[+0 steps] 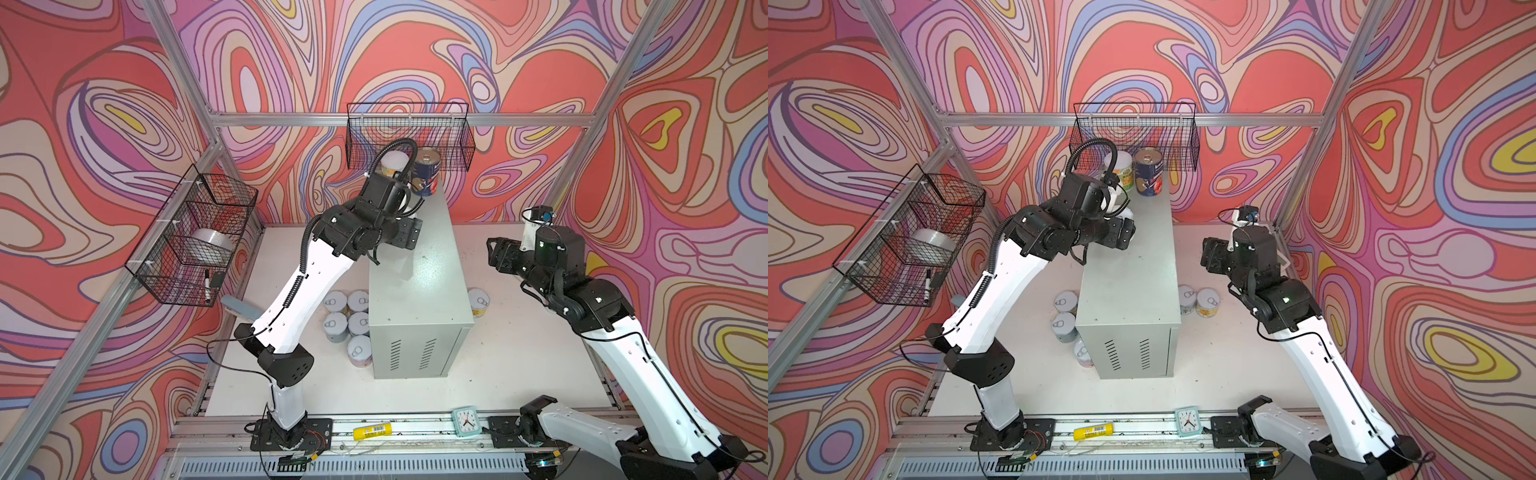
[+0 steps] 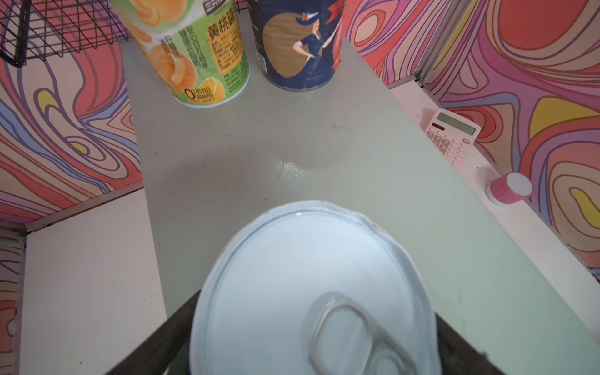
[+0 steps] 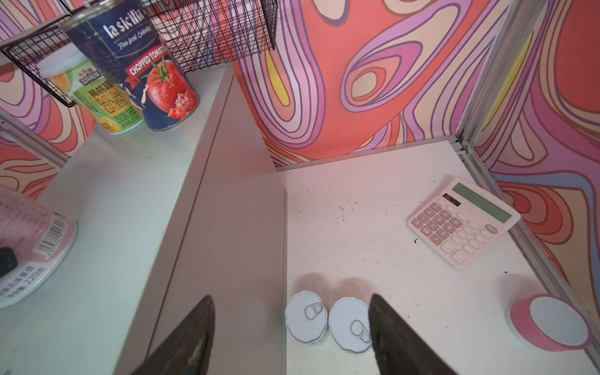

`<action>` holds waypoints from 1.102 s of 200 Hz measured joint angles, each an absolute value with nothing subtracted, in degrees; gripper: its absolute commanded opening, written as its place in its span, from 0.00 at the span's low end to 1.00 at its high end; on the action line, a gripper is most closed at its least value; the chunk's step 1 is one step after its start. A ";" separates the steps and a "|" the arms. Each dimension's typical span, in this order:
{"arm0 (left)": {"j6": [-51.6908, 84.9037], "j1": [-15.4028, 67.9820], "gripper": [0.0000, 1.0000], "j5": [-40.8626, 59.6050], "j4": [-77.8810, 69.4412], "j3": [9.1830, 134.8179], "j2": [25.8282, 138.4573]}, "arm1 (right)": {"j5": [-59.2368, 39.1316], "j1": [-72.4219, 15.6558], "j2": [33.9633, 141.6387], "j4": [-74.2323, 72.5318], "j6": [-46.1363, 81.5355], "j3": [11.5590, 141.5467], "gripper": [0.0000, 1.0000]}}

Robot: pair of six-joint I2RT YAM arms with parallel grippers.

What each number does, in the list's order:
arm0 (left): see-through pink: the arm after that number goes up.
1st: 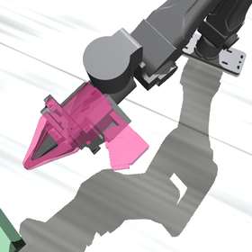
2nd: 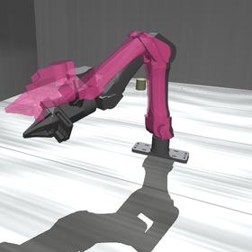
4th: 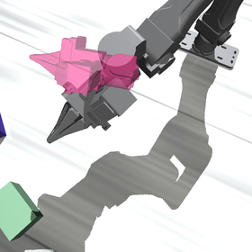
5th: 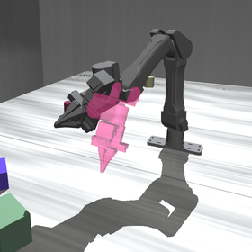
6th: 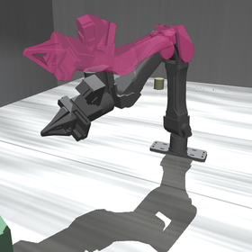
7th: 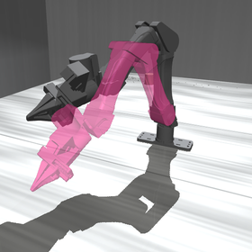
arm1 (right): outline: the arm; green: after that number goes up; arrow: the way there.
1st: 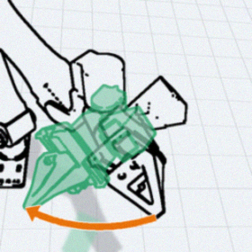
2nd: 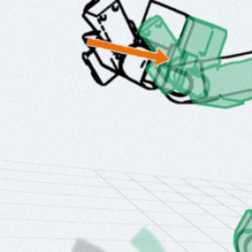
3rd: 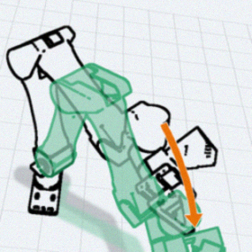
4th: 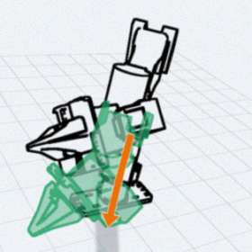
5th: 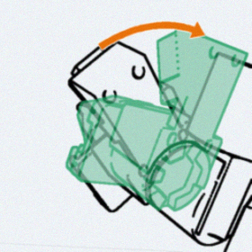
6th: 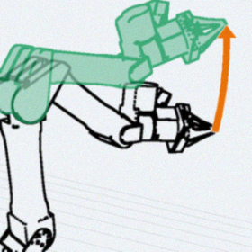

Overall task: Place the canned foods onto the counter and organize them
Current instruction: 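Carry the pink can with the left gripper toward the yellow-green can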

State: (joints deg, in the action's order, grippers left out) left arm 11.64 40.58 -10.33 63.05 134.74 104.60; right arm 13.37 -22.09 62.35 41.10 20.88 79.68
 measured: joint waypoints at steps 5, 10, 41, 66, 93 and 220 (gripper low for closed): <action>11.73 40.58 0.82 -10.33 63.00 134.08 104.18 | 13.32 -22.09 62.35 40.99 20.88 79.68 0.76; 11.84 40.58 0.81 -10.33 62.78 133.40 103.74 | 13.30 -22.09 62.33 40.82 20.88 79.64 0.76; 12.25 40.86 0.72 -10.72 61.71 130.30 101.69 | 12.99 -22.09 62.26 40.14 20.88 79.42 0.76; 11.99 40.91 0.67 -11.73 61.25 129.82 101.32 | 12.60 -22.09 62.24 39.59 20.88 78.76 0.76; 11.33 40.82 0.64 -12.67 60.99 130.19 101.75 | 12.53 -22.09 62.24 39.27 20.86 78.48 0.76; 10.17 34.15 0.63 -11.25 56.64 140.94 112.31 | 12.58 -22.09 65.30 36.62 19.90 78.63 0.77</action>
State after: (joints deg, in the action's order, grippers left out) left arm 10.17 34.15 -11.25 56.64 140.94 112.31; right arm 12.58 -22.09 65.30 36.62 19.90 78.63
